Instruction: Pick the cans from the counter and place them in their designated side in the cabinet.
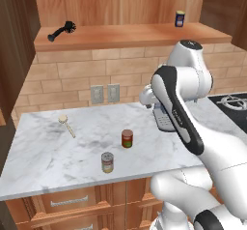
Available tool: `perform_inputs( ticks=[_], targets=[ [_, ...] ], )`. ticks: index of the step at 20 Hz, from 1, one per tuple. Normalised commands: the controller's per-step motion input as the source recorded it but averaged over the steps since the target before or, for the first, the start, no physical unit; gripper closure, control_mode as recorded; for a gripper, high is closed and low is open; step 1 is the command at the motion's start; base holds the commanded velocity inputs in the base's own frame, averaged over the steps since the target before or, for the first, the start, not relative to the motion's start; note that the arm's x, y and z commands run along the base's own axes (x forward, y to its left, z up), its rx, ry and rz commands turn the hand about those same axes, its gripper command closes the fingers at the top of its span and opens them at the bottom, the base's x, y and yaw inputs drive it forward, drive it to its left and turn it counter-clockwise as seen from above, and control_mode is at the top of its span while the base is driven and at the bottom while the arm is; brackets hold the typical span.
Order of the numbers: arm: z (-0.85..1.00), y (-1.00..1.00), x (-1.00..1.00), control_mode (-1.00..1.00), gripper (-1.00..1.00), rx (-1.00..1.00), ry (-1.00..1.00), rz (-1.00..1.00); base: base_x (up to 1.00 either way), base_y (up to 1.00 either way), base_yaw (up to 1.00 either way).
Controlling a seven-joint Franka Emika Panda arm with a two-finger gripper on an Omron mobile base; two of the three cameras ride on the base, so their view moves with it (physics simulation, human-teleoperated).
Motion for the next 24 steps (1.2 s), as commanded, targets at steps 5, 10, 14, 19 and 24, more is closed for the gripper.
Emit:
perform_inputs(
  ticks=[5, 10, 14, 19, 24],
  targets=[
    [-0.01, 0.01, -0.09, -1.00, -1.00, 0.00, -0.04, 0.02, 0.00, 0.00, 0.00],
    [-0.02, 0.00, -0.12, -1.00, -1.00, 0.00, -0.02, 0.04, 0.00, 0.00, 0.00],
    [0.00, 0.01, -0.07, -1.00, -1.00, 0.00, 0.00, 0.11, 0.00, 0.00, 0.00],
    [-0.01, 0.06, -0.05, -1.00, -1.00, 0.00, 0.02, 0.12, 0.00, 0.00, 0.00],
    [-0.06, 0.18, -0.01, -1.00, -1.00, 0.00, 0.04, 0.10, 0.00, 0.00, 0.00]
  ],
)
